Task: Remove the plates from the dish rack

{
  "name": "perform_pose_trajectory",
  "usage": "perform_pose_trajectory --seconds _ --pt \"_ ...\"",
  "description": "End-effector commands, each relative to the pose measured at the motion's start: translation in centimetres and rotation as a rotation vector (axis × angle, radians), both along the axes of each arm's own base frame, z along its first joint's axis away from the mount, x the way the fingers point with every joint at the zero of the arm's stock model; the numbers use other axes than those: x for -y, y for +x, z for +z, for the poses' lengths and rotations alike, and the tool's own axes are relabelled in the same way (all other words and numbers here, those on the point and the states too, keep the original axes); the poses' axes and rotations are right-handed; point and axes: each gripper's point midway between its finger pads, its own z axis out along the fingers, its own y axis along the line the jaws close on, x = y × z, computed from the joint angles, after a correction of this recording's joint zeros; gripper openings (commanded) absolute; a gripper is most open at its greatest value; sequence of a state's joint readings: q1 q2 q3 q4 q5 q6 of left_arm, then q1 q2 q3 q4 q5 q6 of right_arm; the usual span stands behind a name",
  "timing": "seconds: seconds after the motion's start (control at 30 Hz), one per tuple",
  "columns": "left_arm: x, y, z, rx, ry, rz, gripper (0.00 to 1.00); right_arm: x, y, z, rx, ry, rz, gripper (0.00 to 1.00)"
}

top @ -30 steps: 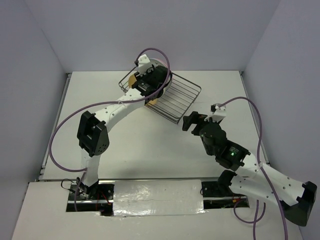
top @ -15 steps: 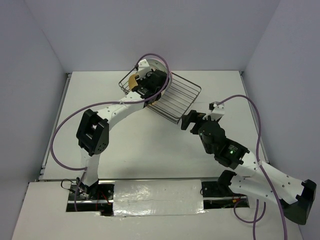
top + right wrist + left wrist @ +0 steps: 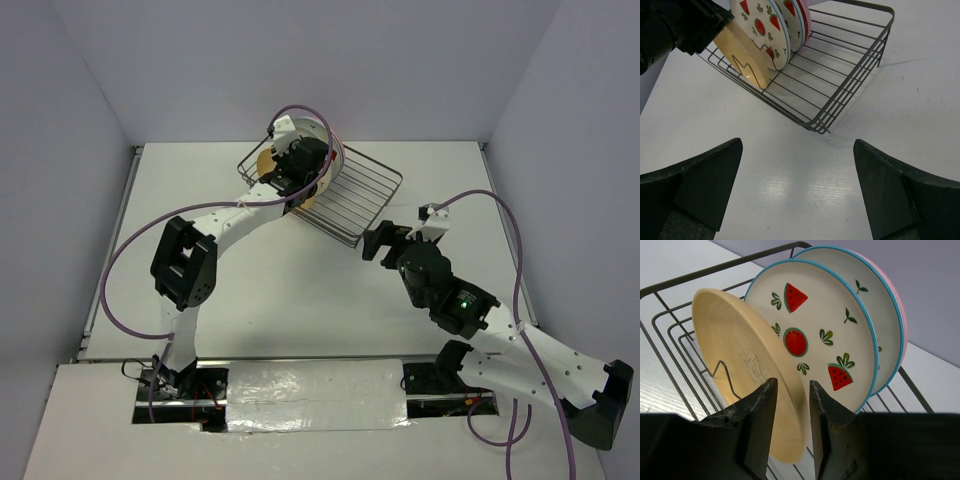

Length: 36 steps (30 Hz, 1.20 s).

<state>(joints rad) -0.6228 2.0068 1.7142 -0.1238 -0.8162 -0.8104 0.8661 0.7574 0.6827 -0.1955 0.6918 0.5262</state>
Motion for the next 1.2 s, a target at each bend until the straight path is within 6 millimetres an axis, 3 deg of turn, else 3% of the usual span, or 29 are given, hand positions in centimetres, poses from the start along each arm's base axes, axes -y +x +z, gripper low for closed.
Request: perform_pose_trajectory --seconds 0.0,0.13,0.23,0.4,0.47,0.6,1.07,1.17 --pt "0.1 0.6 1.8 0.057 -0.032 -0.002 0.44 0.1 0.0 2.4 0.045 0.038 0.000 0.99" --pt "0.1 0.7 1.8 0.066 -0.045 -0.007 0.40 0.0 0.0 2.3 0.044 0.033 0.002 0.99" --pt "0.0 0.7 2.0 0.072 -0.048 -0.011 0.22 0.1 0.0 2.2 0.041 0.029 0.000 0.99" --pt "0.0 0.6 2.5 0.078 -0.055 -0.013 0.10 0.0 0.1 2.2 0.041 0.027 0.004 0.99" --pt "-0.1 0.5 2.5 0.072 -0.052 -0.013 0.00 0.0 0.1 2.3 0.041 0.026 0.001 0.99" --pt "-0.7 0.0 3.4 0.073 -0.048 0.002 0.00 0.0 0.0 2.2 0.040 0.028 0.005 0.99" --pt "-3.5 -3.5 12.5 0.222 -0.061 -0.023 0.00 -0.1 -0.1 2.3 0.048 0.033 0.014 0.99" --pt "-4.0 -4.1 13.3 0.232 -0.057 -0.025 0.00 -0.1 0.0 2.3 0.049 0.034 0.014 0.99"
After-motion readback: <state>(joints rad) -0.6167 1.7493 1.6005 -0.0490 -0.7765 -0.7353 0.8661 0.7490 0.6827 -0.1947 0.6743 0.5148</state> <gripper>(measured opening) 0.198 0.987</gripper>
